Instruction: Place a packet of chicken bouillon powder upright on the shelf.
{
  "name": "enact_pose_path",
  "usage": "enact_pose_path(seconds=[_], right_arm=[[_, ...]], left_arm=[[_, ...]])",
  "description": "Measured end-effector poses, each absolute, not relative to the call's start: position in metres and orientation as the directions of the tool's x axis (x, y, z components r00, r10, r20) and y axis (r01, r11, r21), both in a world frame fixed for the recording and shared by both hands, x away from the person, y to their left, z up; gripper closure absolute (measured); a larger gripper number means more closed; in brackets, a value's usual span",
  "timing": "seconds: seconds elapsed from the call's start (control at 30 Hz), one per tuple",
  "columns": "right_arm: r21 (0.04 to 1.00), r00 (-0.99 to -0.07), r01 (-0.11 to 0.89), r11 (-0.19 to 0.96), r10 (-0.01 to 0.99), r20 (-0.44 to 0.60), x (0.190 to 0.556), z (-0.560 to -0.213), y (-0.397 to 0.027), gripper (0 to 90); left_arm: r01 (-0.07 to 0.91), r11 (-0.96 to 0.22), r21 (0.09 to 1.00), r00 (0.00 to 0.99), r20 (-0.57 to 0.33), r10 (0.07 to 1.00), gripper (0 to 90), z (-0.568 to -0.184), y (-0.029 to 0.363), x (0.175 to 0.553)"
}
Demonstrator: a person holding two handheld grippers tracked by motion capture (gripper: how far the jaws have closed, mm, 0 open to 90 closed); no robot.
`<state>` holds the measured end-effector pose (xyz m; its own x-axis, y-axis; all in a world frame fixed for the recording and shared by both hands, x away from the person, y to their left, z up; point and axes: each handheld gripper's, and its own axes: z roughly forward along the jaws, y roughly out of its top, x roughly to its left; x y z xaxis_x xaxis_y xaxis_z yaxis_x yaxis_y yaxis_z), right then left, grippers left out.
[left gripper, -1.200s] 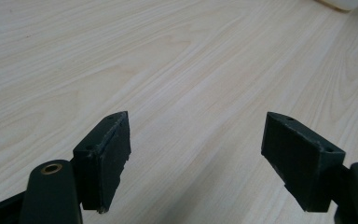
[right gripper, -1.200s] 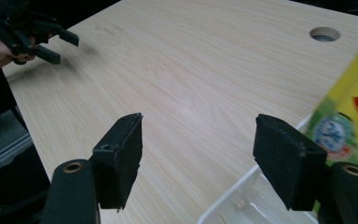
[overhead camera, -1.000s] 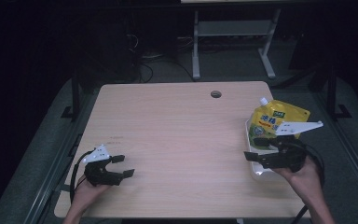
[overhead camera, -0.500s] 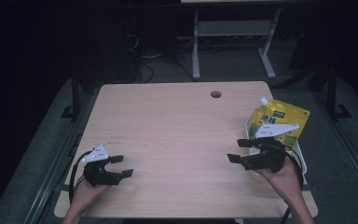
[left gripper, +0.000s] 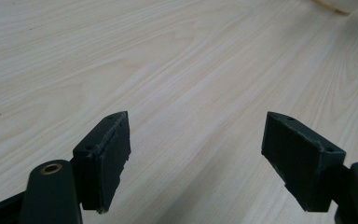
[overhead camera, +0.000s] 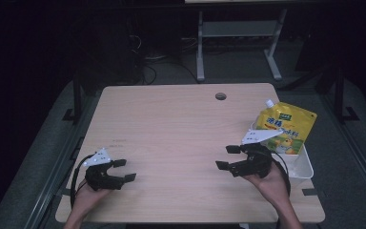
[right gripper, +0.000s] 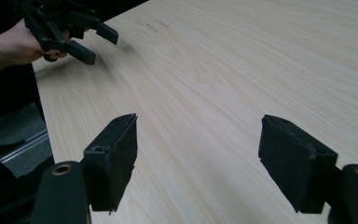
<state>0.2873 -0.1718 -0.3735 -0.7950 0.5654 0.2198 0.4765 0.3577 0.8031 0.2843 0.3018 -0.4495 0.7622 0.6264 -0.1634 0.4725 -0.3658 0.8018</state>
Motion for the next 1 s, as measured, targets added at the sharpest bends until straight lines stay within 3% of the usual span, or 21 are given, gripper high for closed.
enact_pose_path(seconds=[0.43, 1.0], right_arm=[[0.768, -0.812, 0.487, 0.416, 0.54, 0.223, 0.285, -0.404, -0.132, 27.3], [0.757, -0.802, 0.499, 0.422, 0.555, 0.219, 0.279, -0.434, -0.121, 26.7]], left_arm=[[0.469, -0.367, 0.803, 0.773, -0.172, 0.61, 24.0, -0.45, 0.299, 0.283], [0.468, -0.39, 0.793, 0.786, -0.172, 0.594, 24.8, -0.451, 0.295, 0.281]])
